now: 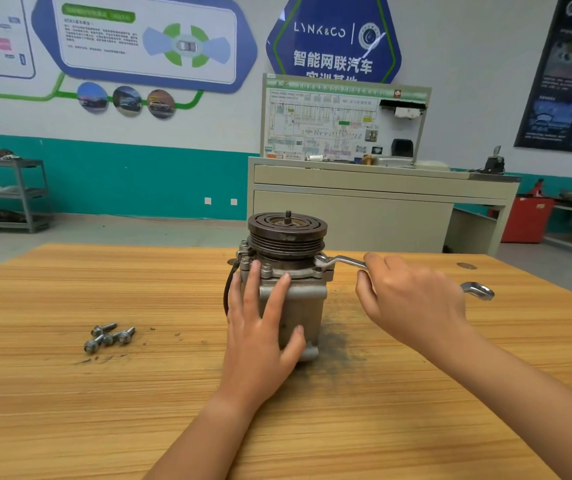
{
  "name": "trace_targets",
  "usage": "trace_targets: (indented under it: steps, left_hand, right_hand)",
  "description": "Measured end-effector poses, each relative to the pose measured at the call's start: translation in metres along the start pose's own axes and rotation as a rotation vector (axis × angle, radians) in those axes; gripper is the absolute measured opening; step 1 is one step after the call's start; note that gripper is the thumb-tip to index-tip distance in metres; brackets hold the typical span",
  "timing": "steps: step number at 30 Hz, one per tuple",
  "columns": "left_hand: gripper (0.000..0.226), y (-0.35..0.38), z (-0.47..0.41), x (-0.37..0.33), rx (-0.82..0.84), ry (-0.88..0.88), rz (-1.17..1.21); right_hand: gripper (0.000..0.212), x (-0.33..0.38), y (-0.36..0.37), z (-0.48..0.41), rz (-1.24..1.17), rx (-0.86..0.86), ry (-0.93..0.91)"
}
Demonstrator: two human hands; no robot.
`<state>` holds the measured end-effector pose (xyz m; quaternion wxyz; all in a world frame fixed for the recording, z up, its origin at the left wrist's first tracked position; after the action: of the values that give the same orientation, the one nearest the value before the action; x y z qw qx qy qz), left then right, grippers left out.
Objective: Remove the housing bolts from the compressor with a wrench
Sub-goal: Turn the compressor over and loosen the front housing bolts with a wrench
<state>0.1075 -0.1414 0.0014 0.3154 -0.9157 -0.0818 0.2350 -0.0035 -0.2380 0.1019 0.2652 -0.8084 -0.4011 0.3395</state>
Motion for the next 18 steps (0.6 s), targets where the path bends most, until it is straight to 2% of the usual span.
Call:
trace_targets:
  steps: [2, 5, 9, 11, 15, 18]
  left_hand:
    - [0.073, -0.001, 0.0, 0.0, -0.001, 0.008, 0.005]
    - [0.07, 0.0, -0.001, 0.0, 0.024, 0.01, 0.026]
    - [0.069, 0.003, 0.0, 0.003, 0.06, 0.005, 0.037]
    - [0.069, 0.002, 0.0, 0.002, 0.05, 0.015, 0.036]
    - [0.068, 0.0, -0.001, 0.002, 0.044, 0.019, 0.026]
    - [0.066, 0.0, -0.001, 0.003, 0.037, 0.012, 0.027]
  right_hand:
    - [0.032, -0.003, 0.002, -0.001, -0.029, -0.1, -0.048]
    - [0.032, -0.006, 0.009, 0.002, -0.062, -0.252, -0.11]
    - [0.028, -0.019, 0.025, 0.001, -0.225, -0.365, -0.012]
    - [0.02, -0.02, 0.035, -0.008, -0.27, -0.348, 0.017]
    - [0.03, -0.019, 0.055, -0.035, -0.309, -0.168, 0.009]
    - [0.021, -0.01, 0.063, -0.053, -0.336, -0.063, -0.013]
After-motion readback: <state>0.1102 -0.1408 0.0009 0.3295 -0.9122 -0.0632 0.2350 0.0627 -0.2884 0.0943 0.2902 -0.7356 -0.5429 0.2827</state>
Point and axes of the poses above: each hand's wrist, its own z-axis away from the middle knuckle, its own y-axis out of the palm, x = y × z, the point moved 10 cm from there along -z, towards the middle knuckle, and after that the axes turned 12 degrees about x, right-handed, at the moved point
